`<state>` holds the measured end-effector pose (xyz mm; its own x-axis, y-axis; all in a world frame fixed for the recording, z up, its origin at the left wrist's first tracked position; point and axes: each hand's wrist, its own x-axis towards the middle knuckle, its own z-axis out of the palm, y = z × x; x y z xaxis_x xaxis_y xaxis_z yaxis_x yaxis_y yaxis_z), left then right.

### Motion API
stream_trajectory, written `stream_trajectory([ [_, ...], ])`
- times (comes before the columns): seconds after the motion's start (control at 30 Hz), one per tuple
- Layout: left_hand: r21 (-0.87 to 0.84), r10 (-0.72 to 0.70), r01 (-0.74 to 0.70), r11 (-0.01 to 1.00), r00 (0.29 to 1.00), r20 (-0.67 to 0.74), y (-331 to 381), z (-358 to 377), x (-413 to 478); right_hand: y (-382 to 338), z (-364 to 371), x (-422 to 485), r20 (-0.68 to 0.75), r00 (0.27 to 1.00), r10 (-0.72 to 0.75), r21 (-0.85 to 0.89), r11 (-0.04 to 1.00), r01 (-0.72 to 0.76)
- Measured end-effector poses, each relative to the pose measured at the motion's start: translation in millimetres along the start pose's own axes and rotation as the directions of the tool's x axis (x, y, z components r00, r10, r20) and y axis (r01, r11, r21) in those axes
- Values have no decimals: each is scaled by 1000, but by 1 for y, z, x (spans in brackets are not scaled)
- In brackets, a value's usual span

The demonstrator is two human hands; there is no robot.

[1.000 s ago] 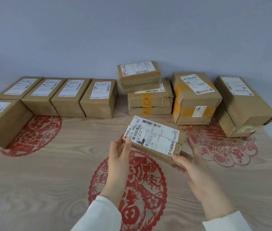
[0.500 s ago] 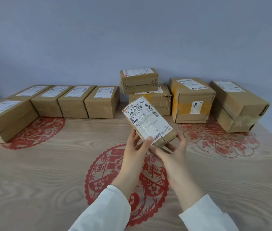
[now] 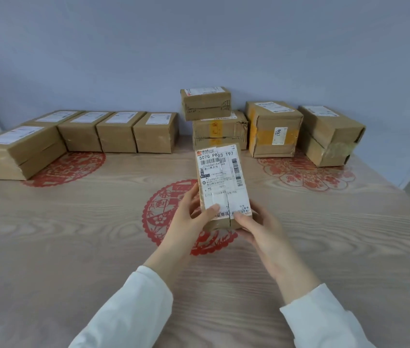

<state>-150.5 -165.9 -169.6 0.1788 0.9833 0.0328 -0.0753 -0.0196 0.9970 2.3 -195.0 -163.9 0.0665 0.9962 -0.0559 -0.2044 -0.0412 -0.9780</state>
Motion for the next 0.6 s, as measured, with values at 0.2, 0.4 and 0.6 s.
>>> stream_trajectory([
  [0.2,-27,-12,12,1000,1000,-13,2,-7,-23,13,8,-21,-8,1000,9,-18,1000,-9],
  [0.4,-18,-6,7,1000,1000,31,11,-10,-35,10,13,-28,-69,995,-73,-110,992,65],
  [0.6,-75,-30,27,997,999,-31,9,-12,-37,11,14,-35,-45,996,-77,-134,989,71],
])
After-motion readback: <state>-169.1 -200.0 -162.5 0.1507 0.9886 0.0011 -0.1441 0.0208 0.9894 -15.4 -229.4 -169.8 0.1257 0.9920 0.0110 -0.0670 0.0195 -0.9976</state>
